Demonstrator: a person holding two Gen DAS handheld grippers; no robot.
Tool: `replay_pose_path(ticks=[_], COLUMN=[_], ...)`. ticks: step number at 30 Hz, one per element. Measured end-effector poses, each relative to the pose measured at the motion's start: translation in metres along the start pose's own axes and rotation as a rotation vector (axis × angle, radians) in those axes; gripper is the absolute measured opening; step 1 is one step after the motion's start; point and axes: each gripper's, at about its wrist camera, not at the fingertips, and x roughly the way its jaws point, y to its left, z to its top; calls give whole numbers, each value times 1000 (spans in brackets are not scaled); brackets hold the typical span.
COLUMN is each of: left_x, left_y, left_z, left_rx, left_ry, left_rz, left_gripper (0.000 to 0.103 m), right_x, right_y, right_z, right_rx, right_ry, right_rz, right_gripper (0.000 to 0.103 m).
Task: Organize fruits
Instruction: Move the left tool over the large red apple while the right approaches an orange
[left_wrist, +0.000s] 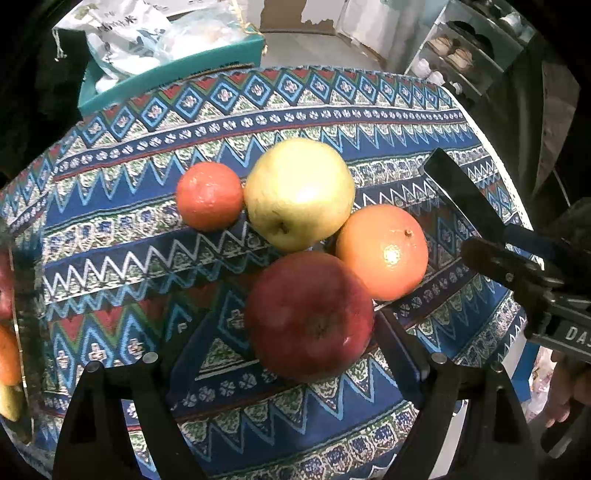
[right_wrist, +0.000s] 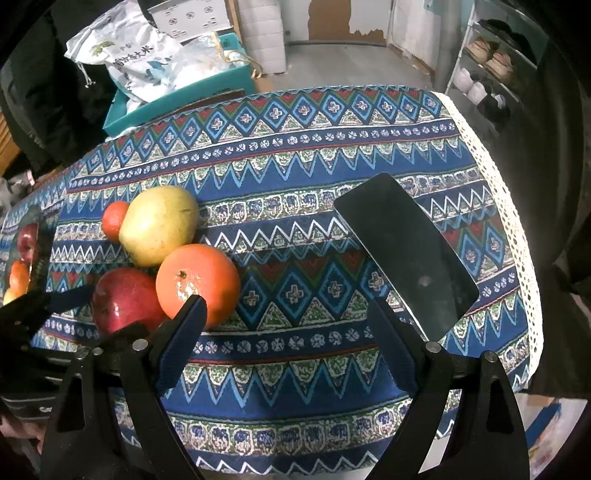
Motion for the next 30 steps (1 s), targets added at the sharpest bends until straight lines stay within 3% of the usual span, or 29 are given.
replay_pose_path(ticks=[5, 9, 15, 30], left_x=[6, 9, 2, -19], left_y=[3, 3, 5, 56], left_z=[0, -1, -5, -4], left_rx=[-31, -33, -18, -79], left_ry=[11, 13, 0, -30], left_rz=[-34, -76, -20, 71], left_gripper=[86, 76, 75, 75], right_x=[1, 2, 3, 39], right_y=[3, 4, 10, 46], right_z=[1, 1, 3, 9], right_rx=[-6, -8, -22, -90], right_ry=[0, -1, -3, 53], right_rz=[3, 4, 22, 146], right_gripper=[89, 89, 89, 89])
